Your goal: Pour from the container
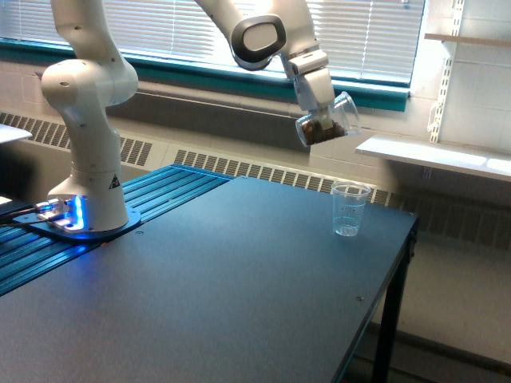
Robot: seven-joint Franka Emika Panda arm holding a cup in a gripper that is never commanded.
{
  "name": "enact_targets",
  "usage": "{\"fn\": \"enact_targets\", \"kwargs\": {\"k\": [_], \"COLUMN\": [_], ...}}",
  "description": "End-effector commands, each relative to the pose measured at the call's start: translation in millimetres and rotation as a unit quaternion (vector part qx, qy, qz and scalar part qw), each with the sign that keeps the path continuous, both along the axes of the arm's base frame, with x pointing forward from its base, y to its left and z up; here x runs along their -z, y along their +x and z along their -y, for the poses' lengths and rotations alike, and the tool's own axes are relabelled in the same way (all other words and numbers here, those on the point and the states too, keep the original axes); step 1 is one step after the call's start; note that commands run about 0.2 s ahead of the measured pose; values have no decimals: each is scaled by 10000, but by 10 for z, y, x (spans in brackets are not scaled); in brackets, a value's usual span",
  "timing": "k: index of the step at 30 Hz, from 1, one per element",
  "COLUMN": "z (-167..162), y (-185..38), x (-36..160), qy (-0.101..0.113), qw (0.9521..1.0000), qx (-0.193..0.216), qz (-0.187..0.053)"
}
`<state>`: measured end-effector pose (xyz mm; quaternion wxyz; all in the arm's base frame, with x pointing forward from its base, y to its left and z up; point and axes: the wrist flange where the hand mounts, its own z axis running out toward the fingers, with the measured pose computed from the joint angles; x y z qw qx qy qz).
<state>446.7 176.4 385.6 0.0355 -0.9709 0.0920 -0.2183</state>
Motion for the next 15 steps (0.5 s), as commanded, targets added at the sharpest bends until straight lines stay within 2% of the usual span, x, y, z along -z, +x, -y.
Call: {"fn": "enact_targets", "kwargs": {"k": [1, 15], "z": [-159, -302], "y": [-53, -82], "x": [86, 344], "qy": [38, -210], "qw": [10000, 9994], "qx": [72, -35], "qz": [-21, -260]}}
